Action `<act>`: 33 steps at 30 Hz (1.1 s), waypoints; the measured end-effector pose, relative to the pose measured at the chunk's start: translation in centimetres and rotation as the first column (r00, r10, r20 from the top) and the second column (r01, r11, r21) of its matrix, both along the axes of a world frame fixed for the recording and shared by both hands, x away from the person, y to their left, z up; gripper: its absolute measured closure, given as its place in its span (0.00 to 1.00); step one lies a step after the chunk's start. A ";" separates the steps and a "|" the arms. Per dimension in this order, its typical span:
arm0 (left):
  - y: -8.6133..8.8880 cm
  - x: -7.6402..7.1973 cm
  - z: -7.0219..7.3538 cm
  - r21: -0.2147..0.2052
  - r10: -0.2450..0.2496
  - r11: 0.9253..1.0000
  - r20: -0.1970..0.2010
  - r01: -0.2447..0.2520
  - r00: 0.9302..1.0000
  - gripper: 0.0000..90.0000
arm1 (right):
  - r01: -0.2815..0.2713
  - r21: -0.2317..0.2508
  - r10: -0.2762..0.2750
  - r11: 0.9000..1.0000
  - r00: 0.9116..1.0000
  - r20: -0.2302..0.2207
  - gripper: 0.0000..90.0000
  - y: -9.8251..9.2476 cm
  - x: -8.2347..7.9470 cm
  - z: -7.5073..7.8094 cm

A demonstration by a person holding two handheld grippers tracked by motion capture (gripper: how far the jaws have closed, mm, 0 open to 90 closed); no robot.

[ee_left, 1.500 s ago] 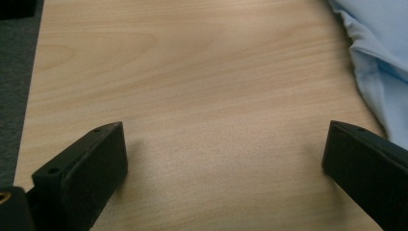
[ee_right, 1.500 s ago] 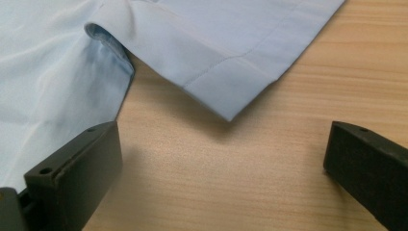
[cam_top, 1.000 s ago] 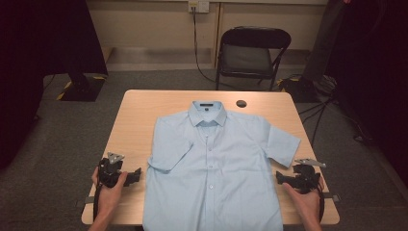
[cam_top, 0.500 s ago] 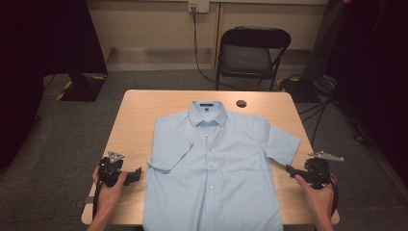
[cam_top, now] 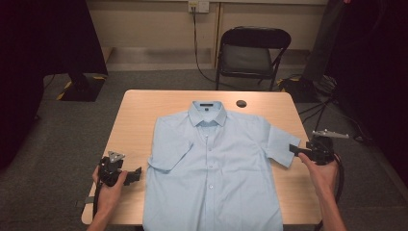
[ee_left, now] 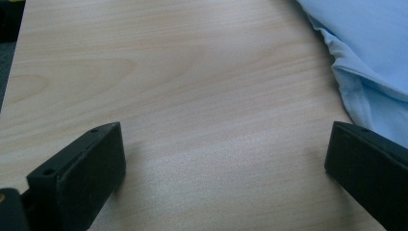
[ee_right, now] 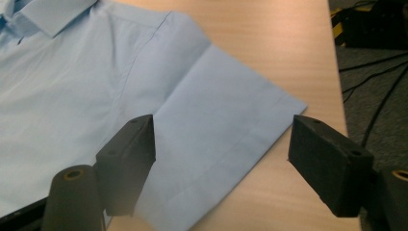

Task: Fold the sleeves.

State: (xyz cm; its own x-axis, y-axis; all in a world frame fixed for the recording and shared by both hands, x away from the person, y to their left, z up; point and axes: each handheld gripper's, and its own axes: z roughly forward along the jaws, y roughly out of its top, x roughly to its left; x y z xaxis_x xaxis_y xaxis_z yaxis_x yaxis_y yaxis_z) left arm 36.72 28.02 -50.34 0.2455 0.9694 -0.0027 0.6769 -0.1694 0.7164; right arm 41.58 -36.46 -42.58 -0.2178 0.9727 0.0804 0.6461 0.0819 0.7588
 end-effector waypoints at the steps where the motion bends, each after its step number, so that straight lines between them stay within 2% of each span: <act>1: 0.0 0.0 0.0 0.001 -0.002 1.000 0.000 0.002 1.000 0.00 | 0.006 -0.013 -0.006 1.000 1.000 0.005 0.27 0.1 0.4 0.2; 6: 0.0 0.0 0.0 0.001 -0.006 1.000 0.000 0.006 1.000 0.00 | 0.003 -0.017 -0.003 1.000 1.000 0.010 0.28 0.3 2.5 0.9; 9: 0.0 0.0 0.0 0.001 -0.007 1.000 0.000 0.007 1.000 0.00 | -0.003 -0.023 0.003 1.000 1.000 0.001 0.32 0.3 3.7 0.7; 12: 0.0 0.0 0.0 0.001 -0.007 1.000 0.000 0.007 1.000 0.00 | -0.006 -0.002 0.006 1.000 1.000 0.013 0.40 0.1 4.6 -0.1; 14: 0.1 0.1 0.0 0.001 -0.011 1.000 0.001 0.011 1.000 0.00 | 0.009 -0.027 -0.008 1.000 1.000 0.010 0.43 0.0 5.2 -0.8; 18: 0.1 0.1 0.0 0.001 -0.013 1.000 0.001 0.013 1.000 0.00 | 0.023 -0.024 -0.023 0.999 0.999 -0.025 0.48 -0.3 6.4 -2.4; 22: 0.1 0.1 0.0 0.001 -0.013 1.000 0.001 0.013 1.000 0.00 | 0.049 -0.052 -0.052 0.997 0.997 -0.061 0.49 -1.0 7.6 -3.8; 25: 0.1 0.1 0.0 0.001 -0.013 1.000 0.001 0.013 1.000 0.00 | 0.066 -0.057 -0.069 0.996 0.996 -0.063 0.50 -1.4 7.9 -4.1; 27: 0.1 0.1 0.0 0.001 -0.014 1.000 0.001 0.014 1.000 0.00 | 0.072 -0.071 -0.080 0.995 0.991 -0.106 0.51 -1.7 8.3 -4.8; 29: 0.1 0.1 0.0 0.001 -0.014 1.000 0.001 0.014 1.000 0.00 | 0.086 -0.069 -0.094 0.994 0.989 -0.111 0.54 -1.8 8.4 -5.2; 31: 0.1 0.1 0.0 0.001 -0.014 1.000 0.001 0.014 1.000 0.00 | 0.103 -0.112 -0.116 0.988 0.987 -0.110 0.56 -1.7 8.4 -5.6; 33: 0.1 0.1 0.0 0.001 -0.014 1.000 0.001 0.014 1.000 0.00 | 0.109 -0.123 -0.123 0.986 0.986 -0.109 0.57 -1.8 8.4 -5.7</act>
